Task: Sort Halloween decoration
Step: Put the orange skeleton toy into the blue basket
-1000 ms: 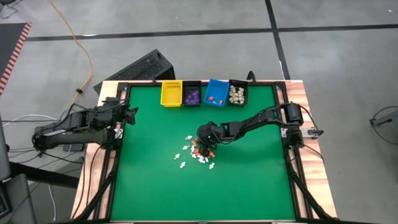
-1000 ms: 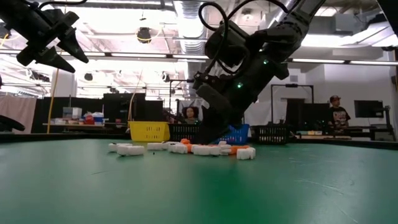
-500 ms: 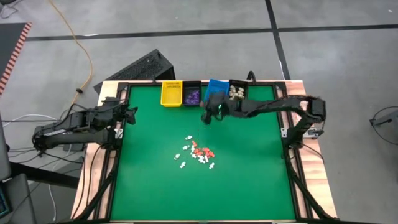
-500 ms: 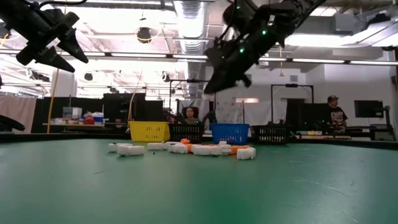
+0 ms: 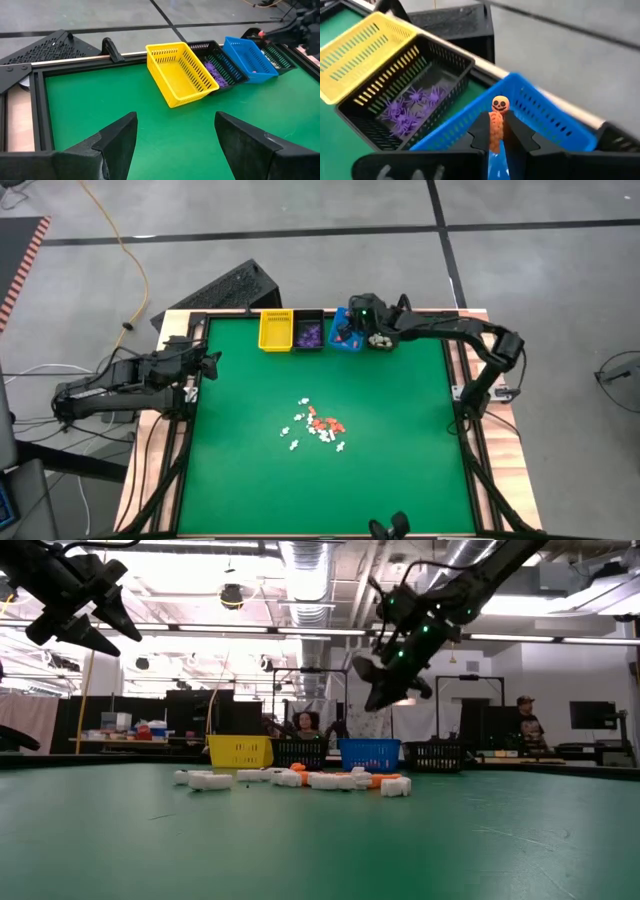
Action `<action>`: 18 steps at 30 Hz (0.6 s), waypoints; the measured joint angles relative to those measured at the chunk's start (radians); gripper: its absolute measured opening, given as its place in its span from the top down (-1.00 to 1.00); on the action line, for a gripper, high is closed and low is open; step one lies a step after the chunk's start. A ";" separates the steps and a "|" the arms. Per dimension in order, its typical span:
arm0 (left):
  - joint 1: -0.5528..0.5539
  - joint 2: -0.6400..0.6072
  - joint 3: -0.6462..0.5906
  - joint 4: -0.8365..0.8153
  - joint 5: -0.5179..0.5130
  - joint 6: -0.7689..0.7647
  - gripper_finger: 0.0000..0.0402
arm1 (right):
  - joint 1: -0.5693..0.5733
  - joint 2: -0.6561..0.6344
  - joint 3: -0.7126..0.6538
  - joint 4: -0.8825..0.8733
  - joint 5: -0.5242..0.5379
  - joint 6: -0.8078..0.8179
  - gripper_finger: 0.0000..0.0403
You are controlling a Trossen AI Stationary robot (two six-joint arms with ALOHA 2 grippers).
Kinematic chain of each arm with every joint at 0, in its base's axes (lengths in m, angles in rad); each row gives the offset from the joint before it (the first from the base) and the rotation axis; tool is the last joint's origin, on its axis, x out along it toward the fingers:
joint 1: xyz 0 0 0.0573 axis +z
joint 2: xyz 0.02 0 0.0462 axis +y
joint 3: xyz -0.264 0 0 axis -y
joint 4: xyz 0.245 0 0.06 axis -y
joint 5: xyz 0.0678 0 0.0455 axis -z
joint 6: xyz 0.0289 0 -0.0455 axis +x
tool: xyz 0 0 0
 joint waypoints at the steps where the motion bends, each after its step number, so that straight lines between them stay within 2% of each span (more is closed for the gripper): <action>1: 0.000 0.000 0.000 0.000 0.000 0.000 -0.28 | -0.005 0.013 0.000 0.000 -0.009 0.017 0.69; 6: 0.000 0.000 0.000 -0.004 0.000 0.000 -0.28 | -0.024 0.067 0.000 -0.019 -0.066 0.059 0.48; 12: 0.000 0.000 0.000 -0.003 0.000 0.000 -0.28 | -0.031 0.065 0.000 -0.022 -0.094 0.060 0.10; 15: 0.000 0.000 0.000 -0.003 0.000 0.000 -0.28 | -0.033 0.057 0.002 -0.020 -0.109 0.060 -0.02; 18: 0.000 0.000 0.000 -0.003 0.000 0.000 -0.28 | -0.028 0.054 0.006 -0.004 -0.236 0.030 -0.06</action>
